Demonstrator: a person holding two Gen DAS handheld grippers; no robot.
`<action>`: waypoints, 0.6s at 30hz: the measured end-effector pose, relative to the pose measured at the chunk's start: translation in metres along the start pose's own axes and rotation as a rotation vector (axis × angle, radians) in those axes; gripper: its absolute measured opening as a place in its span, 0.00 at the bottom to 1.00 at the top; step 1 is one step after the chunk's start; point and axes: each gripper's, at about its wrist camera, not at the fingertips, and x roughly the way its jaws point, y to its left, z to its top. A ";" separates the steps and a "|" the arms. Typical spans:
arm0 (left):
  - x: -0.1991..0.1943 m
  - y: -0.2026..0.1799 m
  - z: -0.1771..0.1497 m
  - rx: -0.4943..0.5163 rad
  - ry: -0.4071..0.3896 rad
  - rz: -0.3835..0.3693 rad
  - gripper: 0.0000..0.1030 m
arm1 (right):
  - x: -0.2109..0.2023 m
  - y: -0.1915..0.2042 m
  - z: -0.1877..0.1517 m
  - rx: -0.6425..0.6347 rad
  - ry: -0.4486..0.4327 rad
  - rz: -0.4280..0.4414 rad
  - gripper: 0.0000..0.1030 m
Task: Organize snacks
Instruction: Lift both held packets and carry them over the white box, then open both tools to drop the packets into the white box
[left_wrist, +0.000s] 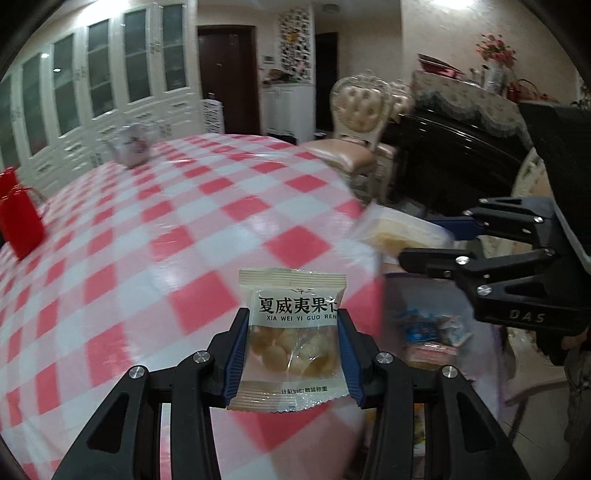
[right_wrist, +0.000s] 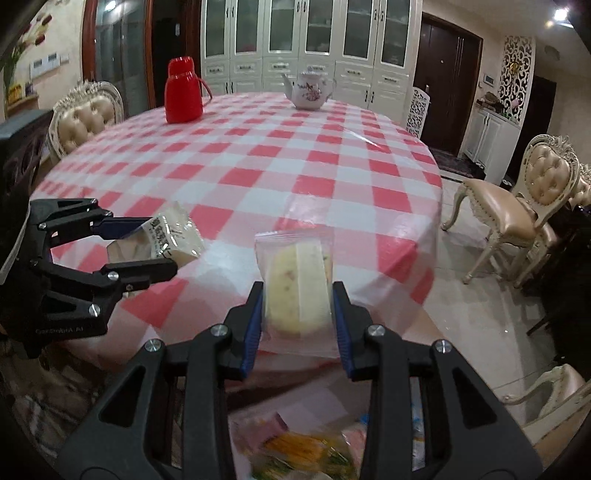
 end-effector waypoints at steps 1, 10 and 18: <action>0.002 -0.005 0.002 0.010 0.002 -0.009 0.44 | -0.001 -0.002 0.000 -0.006 0.012 -0.008 0.38; 0.022 -0.071 0.007 0.074 0.054 -0.186 0.44 | -0.026 -0.053 -0.048 0.223 0.200 -0.147 0.38; 0.057 -0.114 -0.007 0.142 0.140 -0.300 0.60 | -0.029 -0.087 -0.121 0.432 0.290 -0.196 0.39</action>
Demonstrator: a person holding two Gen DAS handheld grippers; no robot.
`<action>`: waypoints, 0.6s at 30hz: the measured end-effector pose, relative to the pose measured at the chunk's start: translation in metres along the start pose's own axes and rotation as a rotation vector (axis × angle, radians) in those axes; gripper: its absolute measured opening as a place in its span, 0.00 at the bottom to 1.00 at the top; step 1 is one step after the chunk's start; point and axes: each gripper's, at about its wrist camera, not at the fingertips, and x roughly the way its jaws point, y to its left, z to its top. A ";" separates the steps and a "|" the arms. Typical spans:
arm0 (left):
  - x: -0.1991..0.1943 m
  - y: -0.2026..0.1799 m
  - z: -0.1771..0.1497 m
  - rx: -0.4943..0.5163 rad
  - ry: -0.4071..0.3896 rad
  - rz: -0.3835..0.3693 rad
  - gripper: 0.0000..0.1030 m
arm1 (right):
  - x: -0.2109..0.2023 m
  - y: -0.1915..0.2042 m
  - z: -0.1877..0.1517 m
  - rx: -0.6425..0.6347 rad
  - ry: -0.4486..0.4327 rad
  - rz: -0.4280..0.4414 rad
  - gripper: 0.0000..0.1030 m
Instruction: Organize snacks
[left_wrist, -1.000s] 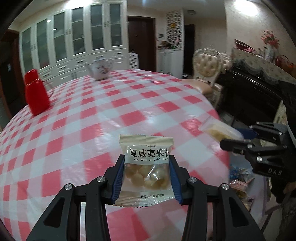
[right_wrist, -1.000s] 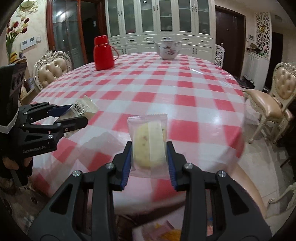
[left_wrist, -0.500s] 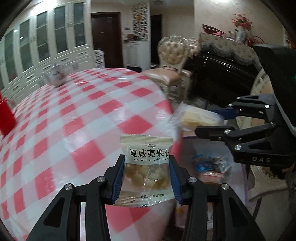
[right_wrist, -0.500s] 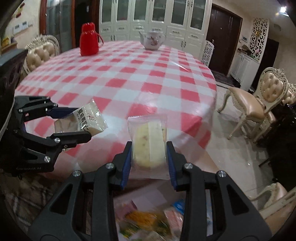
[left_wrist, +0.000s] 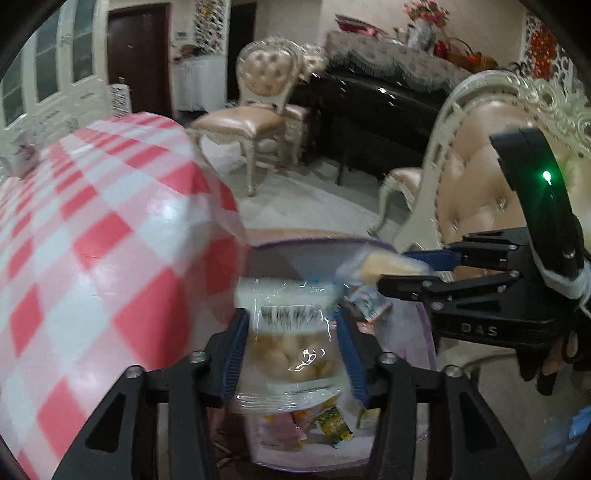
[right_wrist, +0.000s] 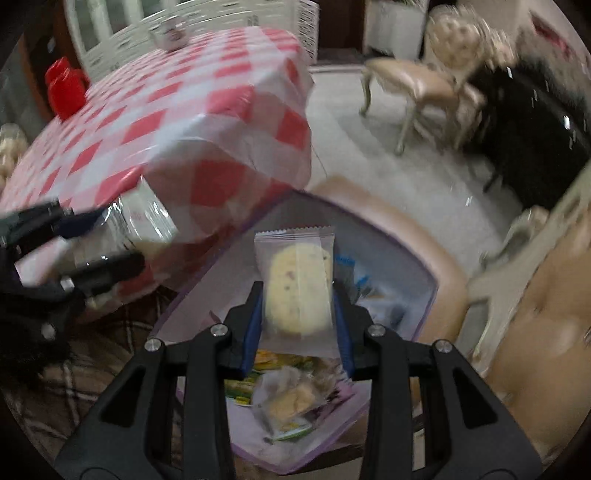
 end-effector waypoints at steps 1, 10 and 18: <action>0.006 -0.001 0.001 -0.003 0.020 0.000 0.86 | 0.003 -0.003 -0.002 0.020 0.005 -0.009 0.39; 0.010 -0.004 0.013 0.034 -0.024 0.014 1.00 | 0.018 -0.028 -0.017 0.076 0.041 -0.096 0.72; 0.010 -0.018 0.012 0.068 0.027 0.076 1.00 | 0.033 -0.026 -0.031 0.090 0.139 -0.093 0.72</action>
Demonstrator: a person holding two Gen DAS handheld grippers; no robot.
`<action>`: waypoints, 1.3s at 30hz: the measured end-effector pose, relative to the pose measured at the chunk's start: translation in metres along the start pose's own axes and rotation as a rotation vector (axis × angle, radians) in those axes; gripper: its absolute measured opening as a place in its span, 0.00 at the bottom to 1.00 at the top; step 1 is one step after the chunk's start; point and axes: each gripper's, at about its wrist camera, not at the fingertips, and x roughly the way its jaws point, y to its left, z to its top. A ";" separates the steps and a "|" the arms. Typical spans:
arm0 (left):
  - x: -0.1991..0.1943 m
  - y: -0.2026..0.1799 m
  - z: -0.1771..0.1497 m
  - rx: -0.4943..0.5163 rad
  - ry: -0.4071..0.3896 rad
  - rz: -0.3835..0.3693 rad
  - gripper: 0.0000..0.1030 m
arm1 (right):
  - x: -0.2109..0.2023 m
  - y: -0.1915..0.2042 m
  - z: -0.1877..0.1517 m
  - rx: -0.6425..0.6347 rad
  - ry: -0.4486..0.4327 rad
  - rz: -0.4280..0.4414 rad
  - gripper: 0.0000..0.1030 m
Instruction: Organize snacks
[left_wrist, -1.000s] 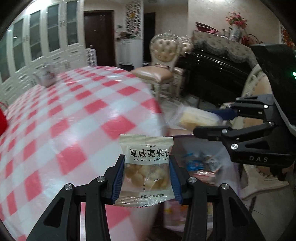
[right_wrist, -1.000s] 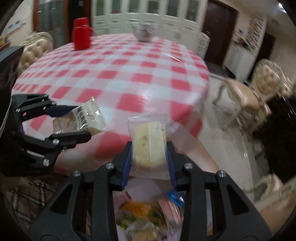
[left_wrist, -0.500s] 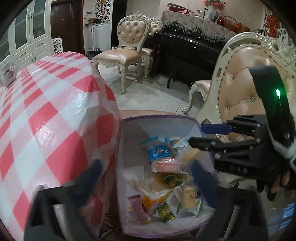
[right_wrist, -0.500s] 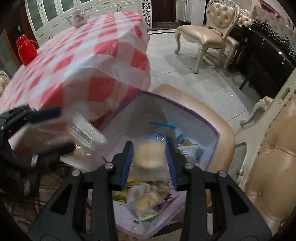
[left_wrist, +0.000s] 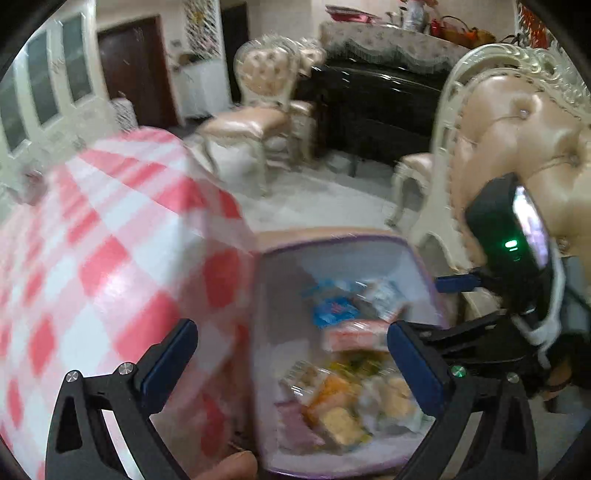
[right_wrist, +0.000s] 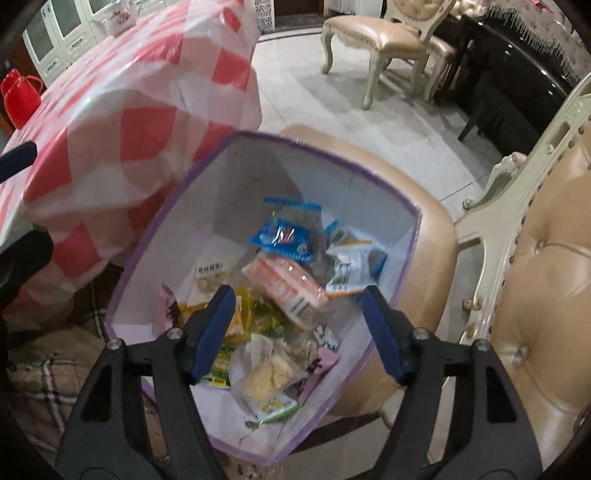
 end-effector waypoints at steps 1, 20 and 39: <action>0.003 0.001 -0.002 -0.009 0.016 -0.018 1.00 | 0.004 0.002 -0.002 -0.001 0.009 0.003 0.72; 0.029 -0.007 -0.015 -0.006 0.137 0.006 1.00 | 0.022 -0.010 -0.018 0.086 0.062 -0.024 0.72; 0.030 -0.008 -0.017 0.002 0.155 0.003 1.00 | 0.029 -0.011 -0.022 0.110 0.087 0.003 0.72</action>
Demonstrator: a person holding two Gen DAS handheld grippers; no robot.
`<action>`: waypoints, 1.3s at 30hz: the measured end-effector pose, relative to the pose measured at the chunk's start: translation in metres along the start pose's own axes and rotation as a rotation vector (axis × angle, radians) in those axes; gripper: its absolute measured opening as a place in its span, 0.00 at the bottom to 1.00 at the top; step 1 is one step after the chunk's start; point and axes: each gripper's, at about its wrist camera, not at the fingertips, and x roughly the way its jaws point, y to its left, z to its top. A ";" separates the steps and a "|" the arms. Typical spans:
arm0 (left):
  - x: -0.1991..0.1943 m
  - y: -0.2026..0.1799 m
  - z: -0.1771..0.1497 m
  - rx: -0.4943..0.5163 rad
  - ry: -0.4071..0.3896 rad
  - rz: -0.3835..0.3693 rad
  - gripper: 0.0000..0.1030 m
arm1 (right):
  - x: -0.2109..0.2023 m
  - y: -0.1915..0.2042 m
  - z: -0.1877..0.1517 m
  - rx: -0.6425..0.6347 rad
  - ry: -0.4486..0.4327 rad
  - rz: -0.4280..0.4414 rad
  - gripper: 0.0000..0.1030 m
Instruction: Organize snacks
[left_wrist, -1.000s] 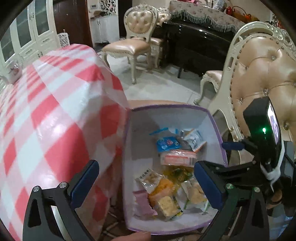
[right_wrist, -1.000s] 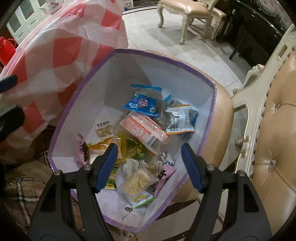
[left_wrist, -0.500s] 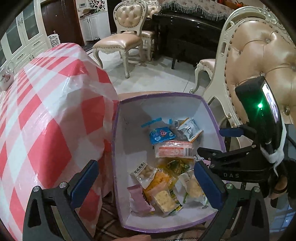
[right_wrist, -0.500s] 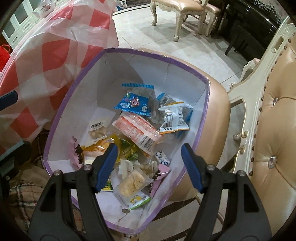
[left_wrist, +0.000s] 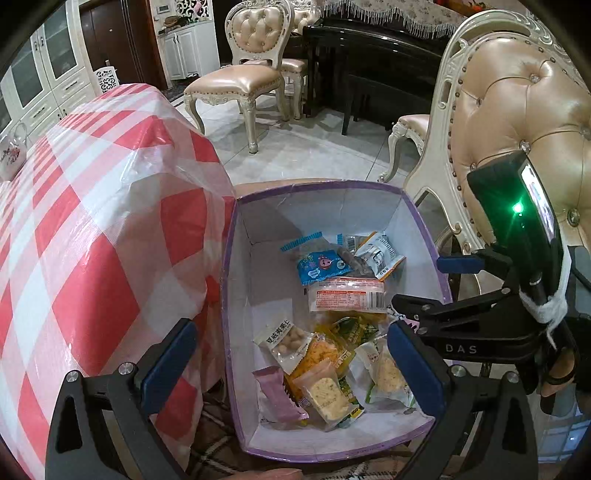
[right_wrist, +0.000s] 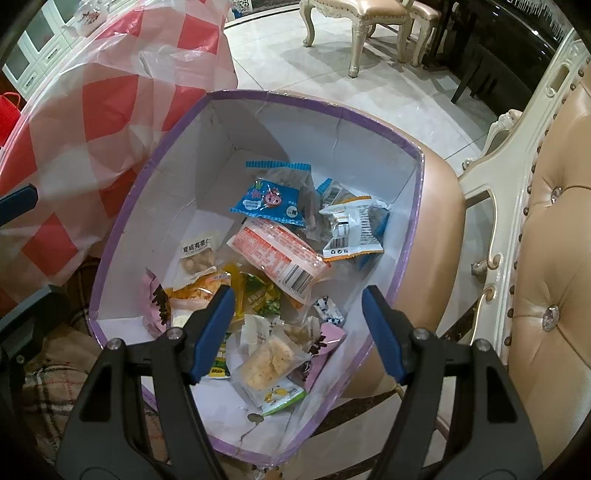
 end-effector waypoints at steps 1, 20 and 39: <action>0.000 0.000 0.000 0.000 0.000 0.000 1.00 | 0.000 0.000 0.000 0.001 0.001 0.002 0.72; 0.002 -0.001 -0.001 0.000 0.004 0.000 1.00 | 0.006 0.001 -0.003 0.018 0.018 0.021 0.72; 0.005 -0.003 -0.003 0.002 0.017 -0.003 1.00 | 0.012 0.003 -0.006 0.034 0.033 0.036 0.72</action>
